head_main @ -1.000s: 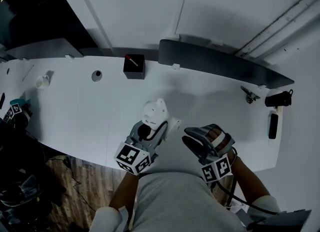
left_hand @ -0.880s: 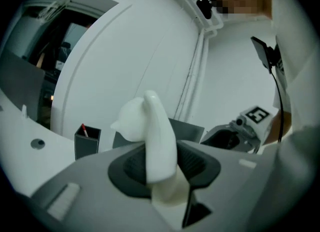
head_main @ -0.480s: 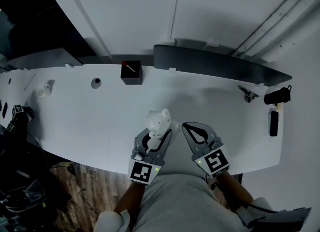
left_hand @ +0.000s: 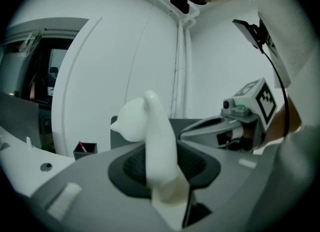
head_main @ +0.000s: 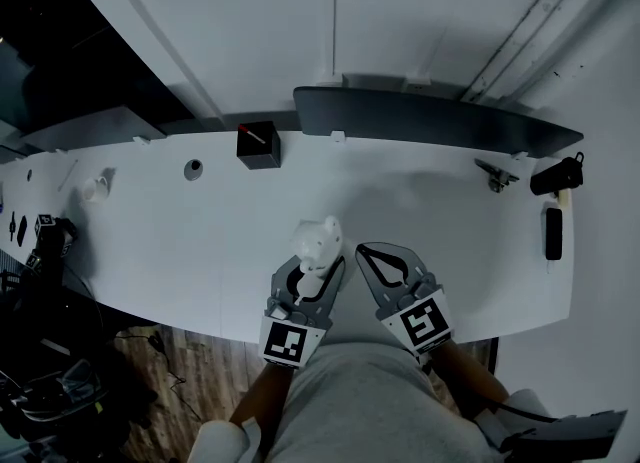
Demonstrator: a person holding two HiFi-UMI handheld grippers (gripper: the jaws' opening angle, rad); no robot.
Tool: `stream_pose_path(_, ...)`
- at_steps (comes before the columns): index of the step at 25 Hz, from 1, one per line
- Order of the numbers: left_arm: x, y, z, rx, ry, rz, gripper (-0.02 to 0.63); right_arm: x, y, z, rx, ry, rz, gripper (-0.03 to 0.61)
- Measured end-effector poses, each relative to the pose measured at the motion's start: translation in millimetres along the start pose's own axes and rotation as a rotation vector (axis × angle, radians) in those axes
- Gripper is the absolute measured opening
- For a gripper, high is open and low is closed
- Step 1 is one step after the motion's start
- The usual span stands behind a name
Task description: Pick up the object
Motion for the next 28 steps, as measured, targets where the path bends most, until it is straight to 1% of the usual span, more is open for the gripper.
stream_pose_path(4, 17.2, -3.5, -2.5, -0.009, -0.009, 0.022, 0.146, 0.9, -0.6, -11.9, 0.015, 0.022, 0.036, 0.0)
stream_pose_path(6, 27.6, -3.7, -2.6, -0.024, -0.015, 0.02, 0.146, 2.3, 0.0, -20.5, 0.027, 0.036, 0.046, 0.0)
stream_pose_path(9, 39.9, -6.0, -0.4, -0.035, -0.031, -0.008, 0.146, 6.1, -0.9, -32.8, 0.031, 0.042, -0.001, 0.0)
stream_pose_path(13, 50.5, -5.0, -3.4, -0.034, -0.077, 0.011, 0.146, 2.3, 4.8, -42.6, 0.033, 0.033, -0.04, 0.0)
stream_pose_path(17, 61.6, -5.8, -20.4, -0.026, -0.087, 0.031, 0.146, -11.4, 9.9, -51.0, 0.016, 0.029, -0.081, 0.001)
stream_pose_path(22, 68.0, -3.3, -40.9, -0.016, -0.079, 0.034, 0.146, -25.2, 8.8, -65.9, 0.022, 0.049, -0.109, 0.002)
stream_pose_path(25, 67.6, -4.3, -60.7, 0.004, -0.07, 0.033, 0.146, -46.6, 5.9, -68.5, 0.002, 0.065, -0.144, 0.002)
stream_pose_path(28, 64.9, -6.3, -83.1, 0.022, -0.067, 0.015, 0.146, -72.4, 0.5, -69.9, -0.001, 0.075, -0.152, 0.001)
Point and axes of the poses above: the fingertips, and each gripper's own axes: z forward along the fingers, x to its right, y out of its underside, the point moved 1 cm from there along -z, backward along the fingers, and after that the axes turned 13 degrees about -y, right-handed, at the moved point
